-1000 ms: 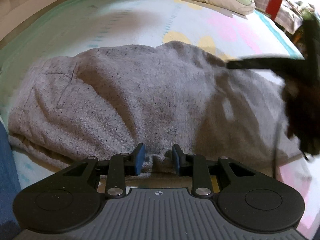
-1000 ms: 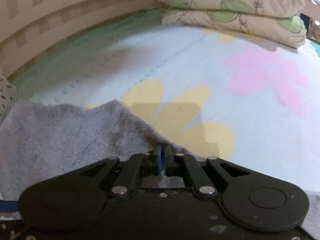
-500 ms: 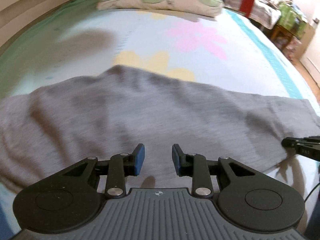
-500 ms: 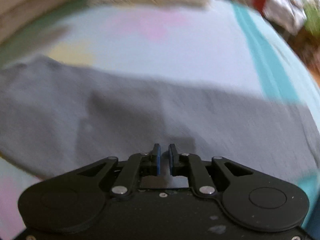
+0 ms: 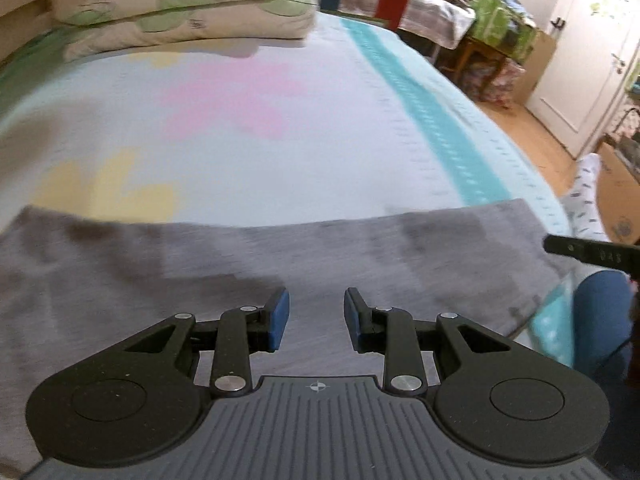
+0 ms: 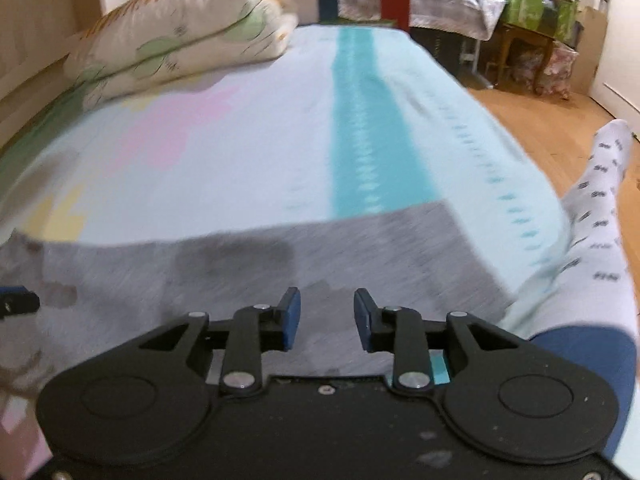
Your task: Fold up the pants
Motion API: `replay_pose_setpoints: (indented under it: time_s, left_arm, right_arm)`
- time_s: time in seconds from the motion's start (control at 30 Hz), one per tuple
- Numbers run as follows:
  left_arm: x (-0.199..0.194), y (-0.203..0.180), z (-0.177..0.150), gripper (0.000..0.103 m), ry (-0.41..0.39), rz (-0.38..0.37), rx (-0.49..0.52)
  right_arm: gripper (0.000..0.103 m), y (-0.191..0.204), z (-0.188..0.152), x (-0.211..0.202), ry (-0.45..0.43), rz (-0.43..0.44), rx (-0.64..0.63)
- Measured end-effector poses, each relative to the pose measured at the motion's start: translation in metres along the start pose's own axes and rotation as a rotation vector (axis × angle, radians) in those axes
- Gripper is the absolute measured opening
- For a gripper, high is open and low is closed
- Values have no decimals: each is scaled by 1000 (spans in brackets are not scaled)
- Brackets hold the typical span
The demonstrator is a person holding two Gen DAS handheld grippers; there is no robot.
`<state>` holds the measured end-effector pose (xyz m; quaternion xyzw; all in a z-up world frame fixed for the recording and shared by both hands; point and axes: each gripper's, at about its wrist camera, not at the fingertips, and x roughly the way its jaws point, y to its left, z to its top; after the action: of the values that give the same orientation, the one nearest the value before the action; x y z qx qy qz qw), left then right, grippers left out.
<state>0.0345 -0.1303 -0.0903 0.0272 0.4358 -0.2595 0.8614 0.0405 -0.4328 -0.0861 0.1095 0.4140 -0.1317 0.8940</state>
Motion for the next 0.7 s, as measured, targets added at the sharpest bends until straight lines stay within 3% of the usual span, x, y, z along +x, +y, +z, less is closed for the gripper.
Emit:
replay_pose_setpoints:
  time_s: [0.13, 0.23, 0.63, 0.7]
  left_arm:
    - [16, -31, 4, 29, 21, -36, 28]
    - [24, -44, 3, 30, 37, -47, 39]
    - [47, -76, -2, 30, 96, -46, 69]
    - [51, -78, -3, 30, 109, -43, 71]
  right_arm:
    - [38, -39, 20, 12, -7, 60, 23]
    - [40, -62, 32, 26, 38, 62, -12]
    - [51, -138, 54, 110, 310, 187, 100]
    - [60, -144, 54, 115, 342, 237, 141]
